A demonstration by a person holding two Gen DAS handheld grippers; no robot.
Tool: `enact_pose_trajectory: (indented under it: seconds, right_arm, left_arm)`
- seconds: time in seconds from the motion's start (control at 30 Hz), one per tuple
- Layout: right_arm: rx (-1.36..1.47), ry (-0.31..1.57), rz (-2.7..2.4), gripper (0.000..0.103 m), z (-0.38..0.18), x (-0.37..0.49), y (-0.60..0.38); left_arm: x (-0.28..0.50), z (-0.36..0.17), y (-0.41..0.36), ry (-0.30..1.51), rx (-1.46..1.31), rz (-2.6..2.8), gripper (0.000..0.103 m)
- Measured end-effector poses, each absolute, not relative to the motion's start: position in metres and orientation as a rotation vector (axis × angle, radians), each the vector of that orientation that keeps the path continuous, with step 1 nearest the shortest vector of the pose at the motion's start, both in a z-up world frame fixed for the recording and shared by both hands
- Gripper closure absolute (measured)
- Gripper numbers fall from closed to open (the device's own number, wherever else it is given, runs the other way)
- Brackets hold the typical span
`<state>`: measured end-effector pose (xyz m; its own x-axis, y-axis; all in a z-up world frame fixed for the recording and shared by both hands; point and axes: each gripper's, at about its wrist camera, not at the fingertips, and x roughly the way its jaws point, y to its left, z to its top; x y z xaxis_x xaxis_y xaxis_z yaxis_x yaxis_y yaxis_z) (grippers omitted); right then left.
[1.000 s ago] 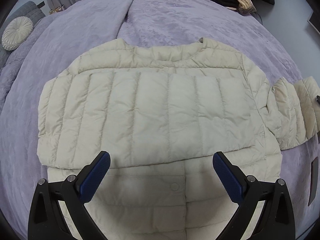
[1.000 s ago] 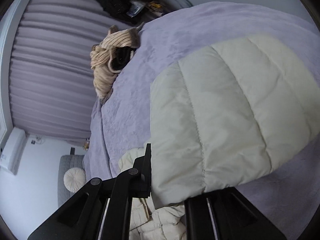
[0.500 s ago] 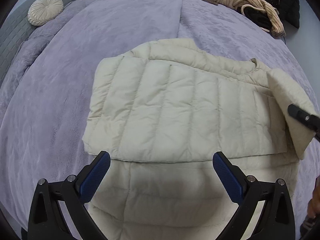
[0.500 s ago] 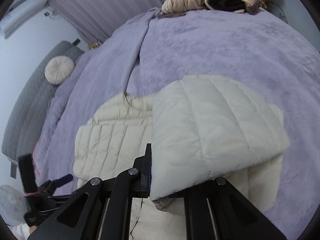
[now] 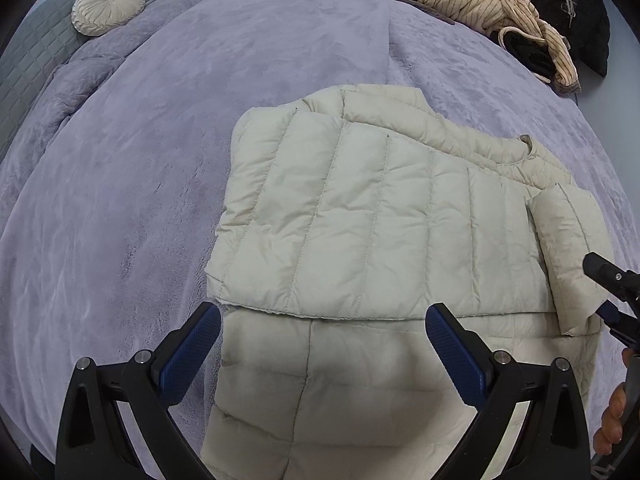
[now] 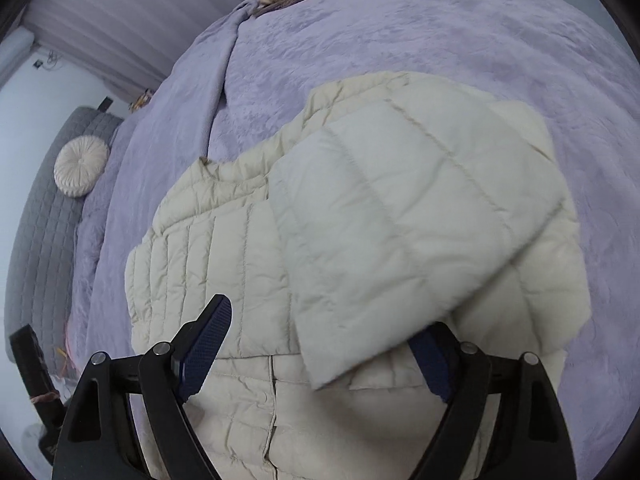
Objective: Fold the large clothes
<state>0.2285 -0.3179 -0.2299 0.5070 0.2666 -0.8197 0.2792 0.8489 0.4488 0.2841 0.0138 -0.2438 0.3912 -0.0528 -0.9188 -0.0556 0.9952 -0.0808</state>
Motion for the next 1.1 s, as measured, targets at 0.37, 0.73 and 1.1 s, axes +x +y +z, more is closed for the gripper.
enact_pose_trajectory:
  seconds: [0.37, 0.73, 1.1]
  right_arm:
    - [0.823, 0.926, -0.111, 0.087, -0.23, 0.232, -0.366]
    - [0.171, 1.051, 0.271, 0.055, -0.206, 0.271, -0.208]
    - [0.306, 1.146, 0.211, 0.012, -0.225, 0.242, -0.247]
  left_arm:
    - [0.314, -0.24, 0.021, 1.147, -0.383, -0.281, 0.0]
    - [0.343, -0.261, 0.035, 1.188, -0.74, -0.528, 0.0]
    - [0.356, -0.269, 0.028, 1.2, -0.829, -0.575, 0.0]
